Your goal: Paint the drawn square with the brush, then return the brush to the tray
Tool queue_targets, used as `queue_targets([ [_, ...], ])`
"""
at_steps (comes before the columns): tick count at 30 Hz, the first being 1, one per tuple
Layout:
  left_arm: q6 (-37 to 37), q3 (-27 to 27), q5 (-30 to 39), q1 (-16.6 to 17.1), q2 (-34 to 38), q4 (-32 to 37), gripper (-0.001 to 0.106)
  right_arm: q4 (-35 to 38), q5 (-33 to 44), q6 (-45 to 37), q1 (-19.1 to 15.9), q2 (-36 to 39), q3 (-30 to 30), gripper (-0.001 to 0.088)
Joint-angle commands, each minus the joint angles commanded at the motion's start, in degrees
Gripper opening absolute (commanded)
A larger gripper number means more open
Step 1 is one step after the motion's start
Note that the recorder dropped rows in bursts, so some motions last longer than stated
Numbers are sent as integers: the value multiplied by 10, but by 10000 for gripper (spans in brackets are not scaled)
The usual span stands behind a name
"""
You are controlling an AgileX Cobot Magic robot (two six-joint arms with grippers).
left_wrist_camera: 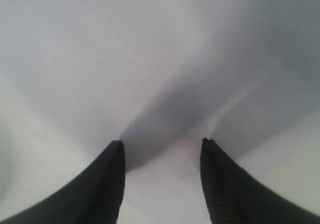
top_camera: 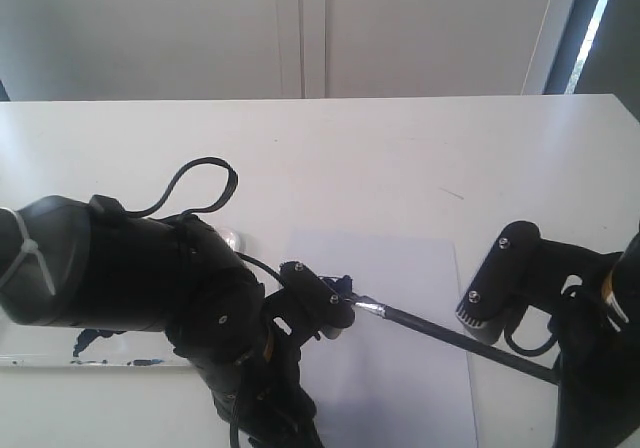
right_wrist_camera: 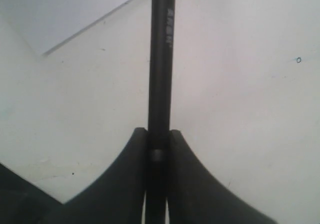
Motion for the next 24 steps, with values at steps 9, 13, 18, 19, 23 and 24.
queue_targets([
  [9, -5, 0, -9, 0, -1, 0, 520, 3, 9, 0, 0, -44, 0, 0],
  [13, -17, 0, -7, 0, -12, 0, 520, 9, 7, -2, 0, -56, 0, 0],
  [18, -31, 0, -3, 0, -40, 11, 520, 13, 2, -3, 0, -56, 0, 0],
  [19, -38, 0, 0, 0, -47, 17, 520, 13, 1, -3, 0, -56, 0, 0],
  [23, -85, 0, 19, 0, -72, 68, 519, 13, -3, -3, 0, -56, 0, 0],
  [24, -96, 0, 27, 0, -78, 81, 519, 14, -5, -3, 0, -56, 0, 0],
])
